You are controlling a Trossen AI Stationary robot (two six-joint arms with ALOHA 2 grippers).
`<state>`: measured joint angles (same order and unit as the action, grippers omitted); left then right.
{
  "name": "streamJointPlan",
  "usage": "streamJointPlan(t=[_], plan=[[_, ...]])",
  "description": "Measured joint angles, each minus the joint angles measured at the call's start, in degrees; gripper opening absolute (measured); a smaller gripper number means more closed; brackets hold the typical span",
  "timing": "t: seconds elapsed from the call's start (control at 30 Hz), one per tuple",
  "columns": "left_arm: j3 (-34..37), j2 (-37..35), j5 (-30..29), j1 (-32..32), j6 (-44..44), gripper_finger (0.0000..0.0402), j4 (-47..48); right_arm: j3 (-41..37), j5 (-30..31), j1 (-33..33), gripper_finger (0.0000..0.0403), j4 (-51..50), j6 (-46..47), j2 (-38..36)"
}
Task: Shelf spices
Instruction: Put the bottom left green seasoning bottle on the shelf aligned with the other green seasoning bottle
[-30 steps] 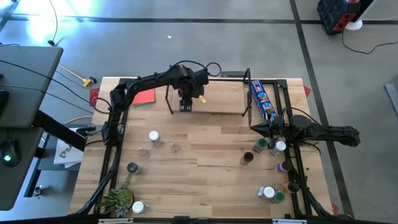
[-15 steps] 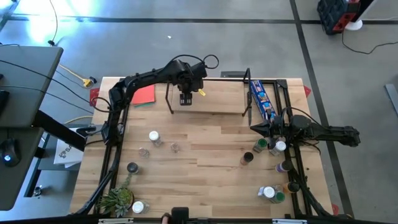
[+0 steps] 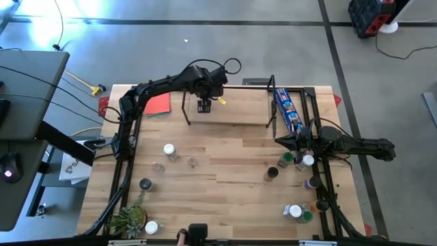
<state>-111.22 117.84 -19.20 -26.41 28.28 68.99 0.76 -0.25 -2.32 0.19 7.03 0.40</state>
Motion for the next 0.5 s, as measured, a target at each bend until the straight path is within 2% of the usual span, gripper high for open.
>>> streamJointPlan(t=[0.27,0.5], plan=[[0.0,0.0,-4.3,0.02,-0.26,0.0257,0.0,-0.01,0.0,0.01,0.0,0.01,0.0,0.0],[0.0,0.0,-4.46,-0.55,-2.91,0.0257,-1.71,-0.01,0.0,0.01,0.0,0.01,0.0,0.0]])
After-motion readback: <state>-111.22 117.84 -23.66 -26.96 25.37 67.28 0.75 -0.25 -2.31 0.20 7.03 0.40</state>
